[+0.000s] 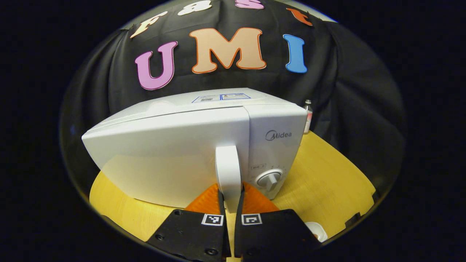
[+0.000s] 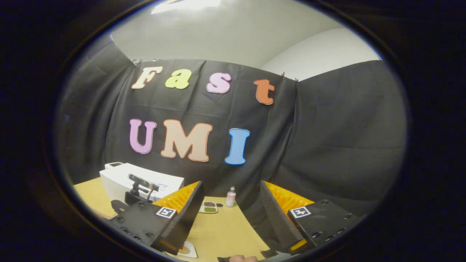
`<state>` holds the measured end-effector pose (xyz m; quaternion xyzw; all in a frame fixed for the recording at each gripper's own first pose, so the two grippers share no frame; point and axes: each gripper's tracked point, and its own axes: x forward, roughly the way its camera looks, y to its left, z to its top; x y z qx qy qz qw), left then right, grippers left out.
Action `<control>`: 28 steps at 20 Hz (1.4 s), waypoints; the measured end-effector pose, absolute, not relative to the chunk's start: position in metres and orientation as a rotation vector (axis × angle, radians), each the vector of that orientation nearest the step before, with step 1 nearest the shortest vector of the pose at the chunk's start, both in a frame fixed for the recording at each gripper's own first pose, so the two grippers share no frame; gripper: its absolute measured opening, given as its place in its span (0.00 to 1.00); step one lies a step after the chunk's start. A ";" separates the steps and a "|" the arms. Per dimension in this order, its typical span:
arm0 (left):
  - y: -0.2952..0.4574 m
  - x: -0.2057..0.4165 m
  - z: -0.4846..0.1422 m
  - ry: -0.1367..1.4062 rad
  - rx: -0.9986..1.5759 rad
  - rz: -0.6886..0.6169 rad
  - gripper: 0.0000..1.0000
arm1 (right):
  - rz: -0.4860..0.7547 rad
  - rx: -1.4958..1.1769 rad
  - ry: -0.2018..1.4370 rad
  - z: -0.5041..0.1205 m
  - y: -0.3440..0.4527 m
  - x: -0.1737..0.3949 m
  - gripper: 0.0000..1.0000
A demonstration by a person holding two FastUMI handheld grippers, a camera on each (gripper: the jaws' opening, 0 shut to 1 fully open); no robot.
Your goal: Open the microwave oven with the left hand, put the food in, and close the microwave oven.
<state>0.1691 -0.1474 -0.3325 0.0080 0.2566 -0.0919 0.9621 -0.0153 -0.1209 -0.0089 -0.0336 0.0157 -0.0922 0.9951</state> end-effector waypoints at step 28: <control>0.128 -0.100 -0.332 0.696 -0.321 0.185 0.04 | 0.140 -0.021 0.015 -0.030 -0.007 0.051 0.97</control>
